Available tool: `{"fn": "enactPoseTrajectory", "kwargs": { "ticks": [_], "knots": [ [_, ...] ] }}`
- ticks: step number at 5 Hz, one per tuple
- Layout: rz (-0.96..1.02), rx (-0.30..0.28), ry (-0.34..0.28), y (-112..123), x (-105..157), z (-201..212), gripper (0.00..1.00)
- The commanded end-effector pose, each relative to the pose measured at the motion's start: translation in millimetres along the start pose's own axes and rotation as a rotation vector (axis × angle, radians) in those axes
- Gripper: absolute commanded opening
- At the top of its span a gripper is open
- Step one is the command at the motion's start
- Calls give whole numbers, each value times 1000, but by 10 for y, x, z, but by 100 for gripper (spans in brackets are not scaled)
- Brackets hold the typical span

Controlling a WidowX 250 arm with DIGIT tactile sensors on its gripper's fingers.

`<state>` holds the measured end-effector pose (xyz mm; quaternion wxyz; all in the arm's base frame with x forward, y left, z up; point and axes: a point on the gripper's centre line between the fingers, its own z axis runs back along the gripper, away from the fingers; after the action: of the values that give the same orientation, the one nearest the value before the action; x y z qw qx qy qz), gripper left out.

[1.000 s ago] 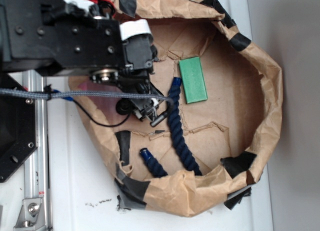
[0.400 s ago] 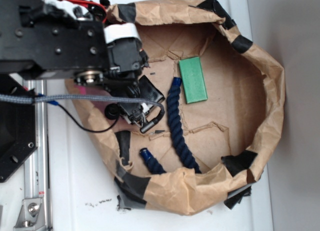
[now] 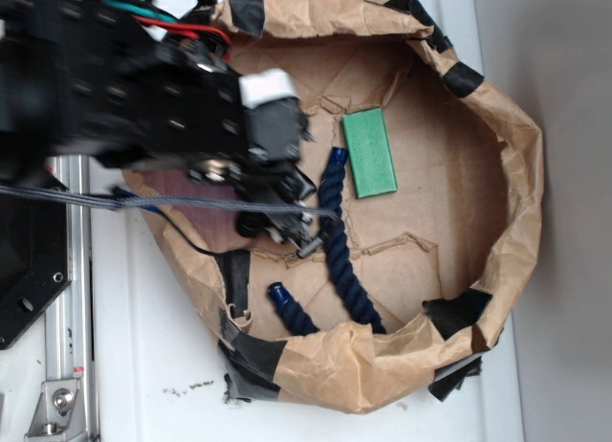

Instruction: Grab the black box.

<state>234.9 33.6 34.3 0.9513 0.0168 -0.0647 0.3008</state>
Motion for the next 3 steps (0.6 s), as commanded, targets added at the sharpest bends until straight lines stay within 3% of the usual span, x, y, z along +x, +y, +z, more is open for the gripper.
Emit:
{"fn": "enactPoseTrajectory", "kwargs": {
  "ticks": [1, 2, 3],
  "knots": [
    [-30, -44, 20, -138, 9, -28, 100],
    [-22, -62, 19, -173, 12, 32, 100],
    [-7, -57, 11, -160, 14, 60, 0]
  ]
}}
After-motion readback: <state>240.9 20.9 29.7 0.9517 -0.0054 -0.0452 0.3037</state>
